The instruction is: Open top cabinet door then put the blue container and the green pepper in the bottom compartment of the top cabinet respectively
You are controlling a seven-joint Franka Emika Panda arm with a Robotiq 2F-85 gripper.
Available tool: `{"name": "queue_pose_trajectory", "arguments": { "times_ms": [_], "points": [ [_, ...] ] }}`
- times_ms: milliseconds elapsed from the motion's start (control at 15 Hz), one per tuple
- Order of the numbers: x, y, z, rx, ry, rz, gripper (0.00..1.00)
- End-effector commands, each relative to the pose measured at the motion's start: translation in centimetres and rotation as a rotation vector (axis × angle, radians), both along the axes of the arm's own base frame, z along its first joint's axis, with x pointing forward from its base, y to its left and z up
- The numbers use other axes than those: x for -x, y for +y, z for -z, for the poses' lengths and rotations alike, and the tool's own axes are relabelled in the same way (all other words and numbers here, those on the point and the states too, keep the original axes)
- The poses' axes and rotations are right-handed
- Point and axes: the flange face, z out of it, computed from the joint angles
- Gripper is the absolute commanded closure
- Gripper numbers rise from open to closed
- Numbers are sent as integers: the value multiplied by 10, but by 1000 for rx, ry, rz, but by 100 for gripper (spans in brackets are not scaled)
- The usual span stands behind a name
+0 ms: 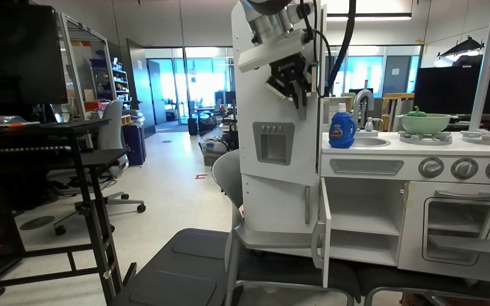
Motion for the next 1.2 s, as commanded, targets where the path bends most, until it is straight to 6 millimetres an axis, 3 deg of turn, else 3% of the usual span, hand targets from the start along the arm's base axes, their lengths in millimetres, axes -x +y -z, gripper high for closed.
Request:
{"name": "queue_pose_trajectory", "arguments": {
  "times_ms": [0,133,200,333,733,867,1133],
  "points": [
    [13,39,9,-17,32,42,95],
    [20,62,9,-32,37,32,95],
    [25,73,9,-43,44,23,56],
    [33,95,9,-61,61,-6,49],
    [57,143,26,-94,133,-109,5],
    [67,152,18,-104,180,-177,0],
    [97,149,-6,-137,292,-375,0]
  ]
}}
